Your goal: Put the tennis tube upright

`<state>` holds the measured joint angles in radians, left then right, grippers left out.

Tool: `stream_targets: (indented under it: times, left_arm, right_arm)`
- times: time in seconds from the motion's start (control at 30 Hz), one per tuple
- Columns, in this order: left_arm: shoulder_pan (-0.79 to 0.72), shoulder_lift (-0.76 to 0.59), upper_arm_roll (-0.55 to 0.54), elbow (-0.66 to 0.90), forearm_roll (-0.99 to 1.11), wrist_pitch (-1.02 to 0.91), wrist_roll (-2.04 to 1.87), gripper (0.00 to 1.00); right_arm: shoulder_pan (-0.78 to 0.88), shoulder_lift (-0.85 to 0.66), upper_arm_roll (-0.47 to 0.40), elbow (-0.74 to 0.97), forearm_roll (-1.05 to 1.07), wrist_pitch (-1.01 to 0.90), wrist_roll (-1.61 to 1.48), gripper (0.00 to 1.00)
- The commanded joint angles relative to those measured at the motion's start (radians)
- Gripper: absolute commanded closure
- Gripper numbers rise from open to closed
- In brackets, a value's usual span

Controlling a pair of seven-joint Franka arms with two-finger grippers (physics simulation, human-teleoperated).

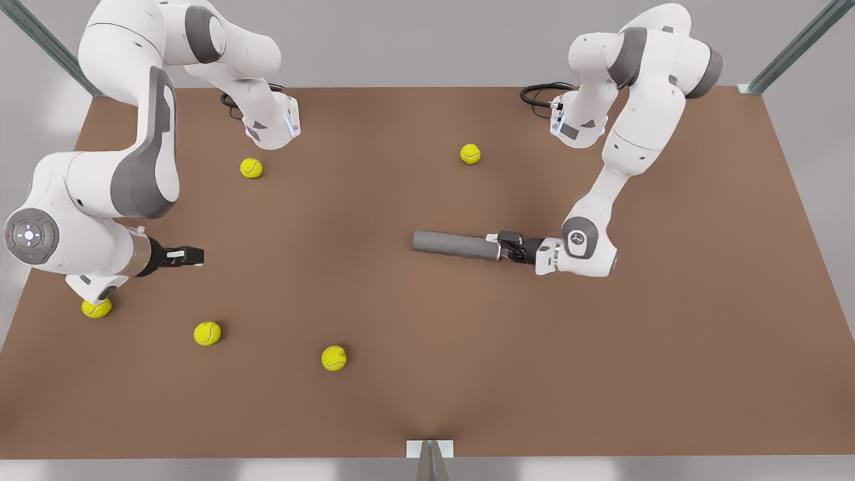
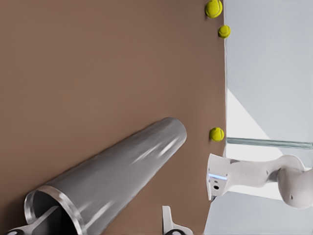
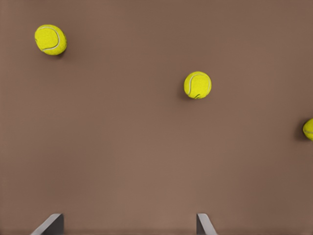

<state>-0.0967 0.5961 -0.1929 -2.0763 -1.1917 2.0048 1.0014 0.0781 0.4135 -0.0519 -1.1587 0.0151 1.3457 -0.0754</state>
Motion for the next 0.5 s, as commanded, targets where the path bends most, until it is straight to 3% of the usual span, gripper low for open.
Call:
stream_targets:
  times: [0.0, 0.13, 0.17, 0.2, 0.37, 0.47]
  left_arm:
    - [0.0, 0.007, -0.003, 0.001, -0.011, 0.0, 0.051, 0.0]
    - [-0.001, 0.01, -0.003, 0.002, -0.011, 0.002, 0.051, 0.01]
    - [-0.001, 0.01, -0.003, 0.002, -0.011, 0.003, 0.049, 0.1]
    - [-0.001, 0.011, -0.003, 0.002, -0.011, 0.003, 0.049, 0.12]
    - [-0.001, 0.024, -0.005, 0.002, -0.011, 0.008, 0.049, 0.14]
    - [-0.001, 0.027, -0.014, 0.002, -0.011, 0.009, 0.048, 0.26]
  right_arm:
    - [0.0, -0.001, 0.0, 0.002, 0.0, 0.001, 0.011, 0.0]
    - [0.009, -0.002, 0.004, -0.006, 0.012, -0.013, 0.016, 0.0]
    - [0.029, -0.001, 0.011, -0.006, 0.012, -0.011, 0.017, 0.0]
    - [0.023, 0.004, 0.011, -0.006, 0.012, -0.003, 0.014, 0.0]
    - [0.029, 0.004, 0.011, -0.006, 0.006, 0.0, 0.026, 0.0]
    - [0.052, 0.004, 0.011, -0.004, 0.005, 0.013, 0.028, 0.0]
